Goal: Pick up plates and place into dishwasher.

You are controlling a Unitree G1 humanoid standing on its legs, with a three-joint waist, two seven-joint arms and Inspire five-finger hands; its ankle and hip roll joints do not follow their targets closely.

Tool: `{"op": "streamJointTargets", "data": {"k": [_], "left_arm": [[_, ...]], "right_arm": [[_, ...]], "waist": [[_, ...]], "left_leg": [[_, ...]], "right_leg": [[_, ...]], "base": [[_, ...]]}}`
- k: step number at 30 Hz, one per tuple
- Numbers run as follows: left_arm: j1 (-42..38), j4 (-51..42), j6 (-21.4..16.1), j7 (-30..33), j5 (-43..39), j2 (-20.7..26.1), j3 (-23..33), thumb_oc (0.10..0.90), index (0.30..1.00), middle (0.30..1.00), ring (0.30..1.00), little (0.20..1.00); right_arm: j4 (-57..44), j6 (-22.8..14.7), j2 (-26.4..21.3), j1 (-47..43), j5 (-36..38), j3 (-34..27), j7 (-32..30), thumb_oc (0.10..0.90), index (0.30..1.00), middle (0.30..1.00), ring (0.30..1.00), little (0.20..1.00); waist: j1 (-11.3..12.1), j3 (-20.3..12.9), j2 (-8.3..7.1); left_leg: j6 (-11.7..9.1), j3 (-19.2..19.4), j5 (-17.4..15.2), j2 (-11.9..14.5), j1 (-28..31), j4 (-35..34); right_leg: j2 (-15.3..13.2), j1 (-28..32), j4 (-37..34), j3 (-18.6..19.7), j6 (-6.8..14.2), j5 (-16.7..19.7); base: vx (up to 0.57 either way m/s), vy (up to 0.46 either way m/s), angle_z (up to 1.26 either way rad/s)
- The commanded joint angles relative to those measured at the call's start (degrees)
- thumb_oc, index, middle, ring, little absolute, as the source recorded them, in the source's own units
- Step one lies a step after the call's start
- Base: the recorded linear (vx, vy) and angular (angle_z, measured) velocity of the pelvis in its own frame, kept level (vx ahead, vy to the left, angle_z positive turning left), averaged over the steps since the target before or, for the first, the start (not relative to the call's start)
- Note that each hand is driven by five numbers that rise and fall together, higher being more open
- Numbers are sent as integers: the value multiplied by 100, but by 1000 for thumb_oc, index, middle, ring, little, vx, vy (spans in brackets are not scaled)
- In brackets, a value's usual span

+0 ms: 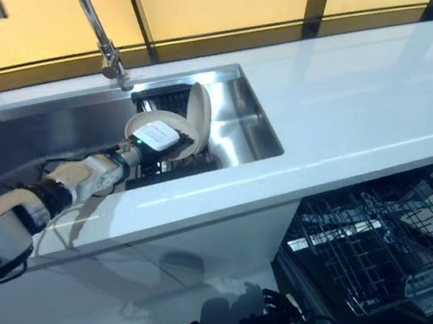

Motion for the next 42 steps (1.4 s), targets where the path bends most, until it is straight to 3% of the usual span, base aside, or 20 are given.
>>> {"op": "streamJointTargets", "data": {"k": [1,12,13,14,24,30,36,42], "left_arm": [[-950,841,537,415,149,48,492,800,900,900,900,900],[-1197,1523,1069,527,250,204,459,800,900,900,900,900],[-1174,1510,1058,515,239,241,477,501,644,644,644,601],[-1155,1506,1007,513,243,270,492,108,307,307,307,208],[-1080,1391,900,267,46,463,625,100,300,300,300,200],[-891,1124,885,425,134,673,786,100,300,300,300,200],[-686,922,492,765,117,1021,1086,100,300,300,300,200],[-681,800,322,921,-8,1162,1173,100,300,300,300,200]], "right_arm": [[13,-58,-173,102,179,152,41,800,900,900,900,900],[-123,-117,-201,-20,295,183,-59,800,900,900,900,900],[-147,-112,-202,-4,253,160,-74,800,900,900,900,900],[-159,-113,-202,17,223,148,-81,800,900,900,900,900],[-274,-111,-235,121,88,40,-101,800,900,900,900,900],[-1003,-265,-332,265,729,-236,140,800,900,900,900,900],[-1596,-581,-427,516,808,-463,281,800,900,900,900,900],[-1906,-621,-421,656,829,-552,323,800,900,900,900,900]], "waist": [[-122,261,-126],[-141,480,-149],[-136,465,-138],[-134,452,-132],[-109,320,-79],[-125,253,-89],[-115,120,-140],[-109,-3,-167]], "left_leg": [[341,44,-741,-428,-82,36],[321,62,-689,-428,-297,36],[316,50,-692,-430,-289,36],[311,44,-691,-432,-278,36],[285,-1,-689,-443,-178,36],[261,5,-693,-430,-52,36],[238,29,-717,-414,55,36],[233,40,-734,-408,125,36]], "right_leg": [[216,-143,29,312,323,-241],[182,-358,29,329,349,-195],[173,-345,29,322,358,-205],[167,-333,29,313,363,-210],[137,-209,29,268,376,-253],[133,-75,29,239,375,-255],[131,38,29,185,387,-278],[134,114,29,164,396,-298]], "base": [[-27,25,-8],[-17,15,-3],[0,0,0],[0,0,0],[-1,6,3],[-3,1,1],[-3,-1,-1],[-1,-2,-1]]}}
